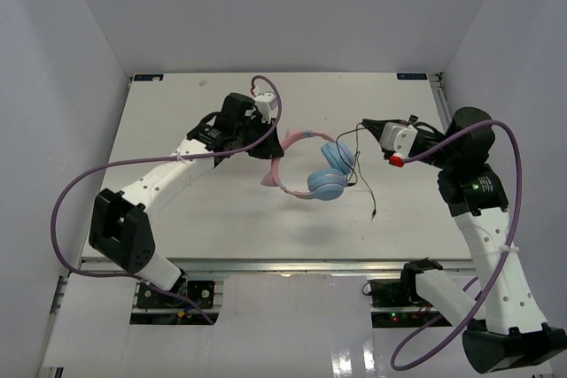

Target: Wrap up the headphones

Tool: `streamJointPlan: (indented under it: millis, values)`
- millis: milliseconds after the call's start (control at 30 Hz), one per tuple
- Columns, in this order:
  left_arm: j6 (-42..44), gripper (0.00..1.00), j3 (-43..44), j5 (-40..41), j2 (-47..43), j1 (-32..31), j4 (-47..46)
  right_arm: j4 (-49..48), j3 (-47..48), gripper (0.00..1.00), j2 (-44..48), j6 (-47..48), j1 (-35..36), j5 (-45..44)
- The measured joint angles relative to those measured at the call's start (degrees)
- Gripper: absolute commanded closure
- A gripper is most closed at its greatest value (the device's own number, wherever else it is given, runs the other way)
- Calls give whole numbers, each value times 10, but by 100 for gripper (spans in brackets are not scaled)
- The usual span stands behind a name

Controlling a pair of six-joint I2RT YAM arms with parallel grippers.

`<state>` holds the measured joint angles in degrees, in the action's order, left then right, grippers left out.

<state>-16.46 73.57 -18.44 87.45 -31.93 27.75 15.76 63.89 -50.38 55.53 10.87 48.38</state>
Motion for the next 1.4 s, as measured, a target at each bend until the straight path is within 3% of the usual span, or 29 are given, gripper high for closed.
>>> streamJointPlan:
  millis: [333,867,1400]
  values:
    - [9,100,30,-19,43,-78,-13,-20,-31,92,-50,-4,16,-44]
    - [5,100,30,-64,45,-99,-60,-18,-68,92,-89,-11,36,-109]
    - [23,100,64,-28,44,-110,-36,-31,-102,92,-130,-70,48,-190]
